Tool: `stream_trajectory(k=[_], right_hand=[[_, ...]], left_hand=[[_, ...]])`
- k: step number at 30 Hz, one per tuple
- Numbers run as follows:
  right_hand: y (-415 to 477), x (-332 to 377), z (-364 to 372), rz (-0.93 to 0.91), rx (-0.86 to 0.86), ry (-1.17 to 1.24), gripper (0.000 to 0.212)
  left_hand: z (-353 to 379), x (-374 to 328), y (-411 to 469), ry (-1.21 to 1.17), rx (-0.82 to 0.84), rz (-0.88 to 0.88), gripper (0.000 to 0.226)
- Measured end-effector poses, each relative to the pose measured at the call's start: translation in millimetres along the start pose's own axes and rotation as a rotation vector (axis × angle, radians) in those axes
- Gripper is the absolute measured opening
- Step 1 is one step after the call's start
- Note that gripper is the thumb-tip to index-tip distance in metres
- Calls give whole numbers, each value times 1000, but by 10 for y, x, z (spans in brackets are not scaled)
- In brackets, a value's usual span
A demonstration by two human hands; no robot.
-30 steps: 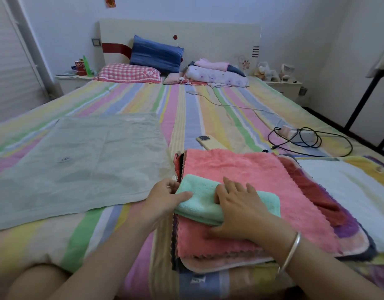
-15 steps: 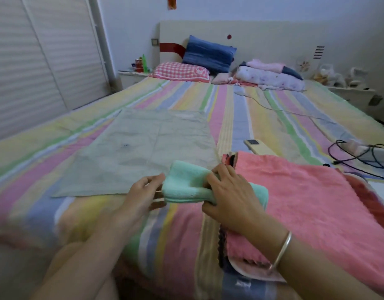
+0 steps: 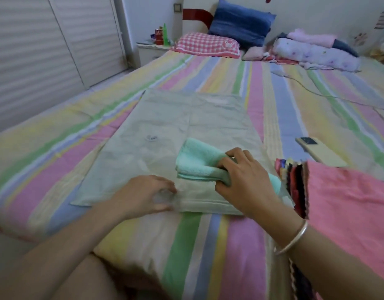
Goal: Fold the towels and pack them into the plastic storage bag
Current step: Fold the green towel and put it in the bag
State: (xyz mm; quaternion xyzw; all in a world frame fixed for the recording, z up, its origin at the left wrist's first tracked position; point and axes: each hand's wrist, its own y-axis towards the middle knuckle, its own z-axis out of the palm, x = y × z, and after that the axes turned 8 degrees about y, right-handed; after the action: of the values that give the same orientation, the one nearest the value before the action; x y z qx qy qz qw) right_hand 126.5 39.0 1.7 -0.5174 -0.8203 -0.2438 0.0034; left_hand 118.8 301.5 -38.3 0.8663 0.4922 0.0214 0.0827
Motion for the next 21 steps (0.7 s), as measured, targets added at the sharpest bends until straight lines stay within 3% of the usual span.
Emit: stream_trajectory(k=[2,4,10,14,18,21], right_hand=[[49,12,44,-1,-25,19,29],[87,25,66,13,-54,29,28],[113,114,37,80,-154,48,29],[-4,240,20,136,-200,21,29],[-220,387,26,178,-228,6,30],[-370,450,-13,200,-234,36,33]], left_hand=[[10,9,0,132,-158,152,41],[59,-18,-15,242,-216,250,32],[181,-38,-67,392,-193,403,3],[110,-13,-54,336,-162,317,36],[155,-68,-95,412,-129,352,13],[104,-166,-128,446,-151,290,35]])
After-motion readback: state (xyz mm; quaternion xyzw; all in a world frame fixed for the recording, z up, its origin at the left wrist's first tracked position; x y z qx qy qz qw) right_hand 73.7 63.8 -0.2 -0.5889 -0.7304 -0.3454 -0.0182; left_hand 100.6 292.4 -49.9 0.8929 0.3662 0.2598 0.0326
